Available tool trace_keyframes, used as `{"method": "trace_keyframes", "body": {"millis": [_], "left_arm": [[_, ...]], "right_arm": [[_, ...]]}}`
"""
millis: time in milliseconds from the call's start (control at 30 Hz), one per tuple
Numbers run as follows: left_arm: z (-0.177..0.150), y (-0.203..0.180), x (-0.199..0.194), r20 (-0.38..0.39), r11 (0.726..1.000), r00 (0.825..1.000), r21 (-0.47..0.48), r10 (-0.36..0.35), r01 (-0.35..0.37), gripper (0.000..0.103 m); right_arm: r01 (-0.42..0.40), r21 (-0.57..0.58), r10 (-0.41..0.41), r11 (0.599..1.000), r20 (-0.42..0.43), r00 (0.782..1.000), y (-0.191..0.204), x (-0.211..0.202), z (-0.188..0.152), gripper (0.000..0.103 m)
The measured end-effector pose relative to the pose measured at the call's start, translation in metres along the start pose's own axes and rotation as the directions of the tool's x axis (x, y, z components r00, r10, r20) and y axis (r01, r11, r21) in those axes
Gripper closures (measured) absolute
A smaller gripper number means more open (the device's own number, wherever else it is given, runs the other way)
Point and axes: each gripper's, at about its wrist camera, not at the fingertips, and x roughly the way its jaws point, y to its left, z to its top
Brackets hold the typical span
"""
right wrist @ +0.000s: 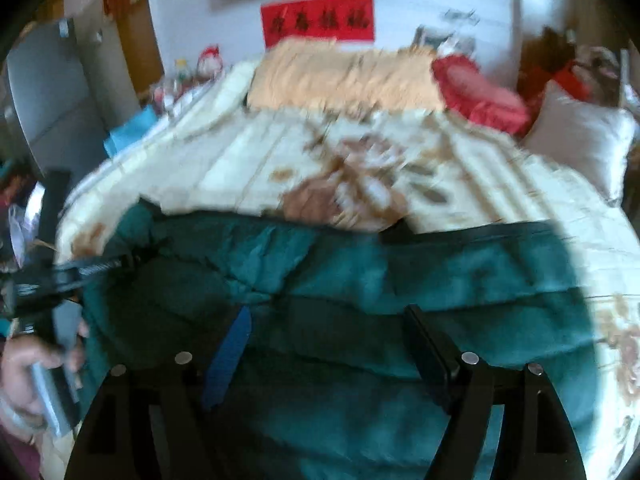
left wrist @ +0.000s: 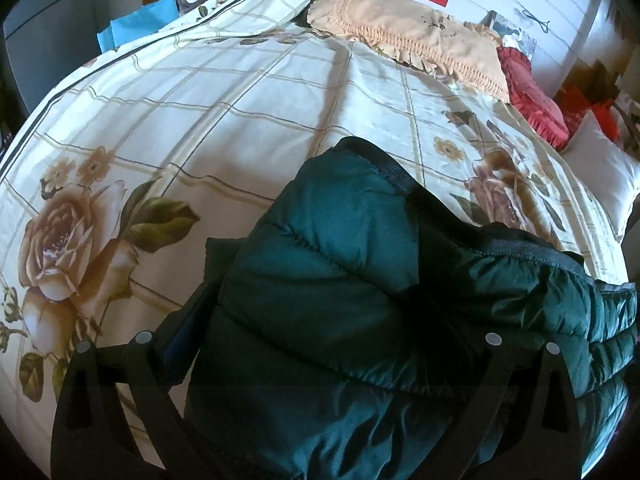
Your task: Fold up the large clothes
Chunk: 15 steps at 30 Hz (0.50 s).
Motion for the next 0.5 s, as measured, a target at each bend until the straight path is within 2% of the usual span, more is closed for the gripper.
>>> {"method": "trace_keyframes", "body": {"millis": [100, 200, 367, 500], "left_arm": [[0.000, 0.001, 0.000, 0.007, 1.000, 1.000, 0.002, 0.005, -0.005, 0.003], [0.000, 0.001, 0.000, 0.012, 1.000, 1.000, 0.002, 0.011, -0.011, 0.002], [-0.001, 0.002, 0.000, 0.017, 1.000, 1.000, -0.002, 0.008, -0.008, 0.002], [-0.002, 0.004, -0.006, 0.020, 1.000, 1.000, -0.009, -0.003, 0.003, 0.002]], "right_arm": [[0.108, 0.019, -0.108, 0.994, 0.027, 0.994, -0.038, -0.015, -0.006, 0.027], [0.178, 0.069, -0.176, 0.982, -0.039, 0.984, -0.075, -0.001, -0.017, 0.027], [0.150, 0.185, -0.134, 0.971, -0.097, 0.986, -0.101, 0.030, -0.037, 0.026], [0.171, 0.158, -0.154, 0.972, -0.115, 0.981, -0.096, 0.033, -0.038, 0.023]]}}
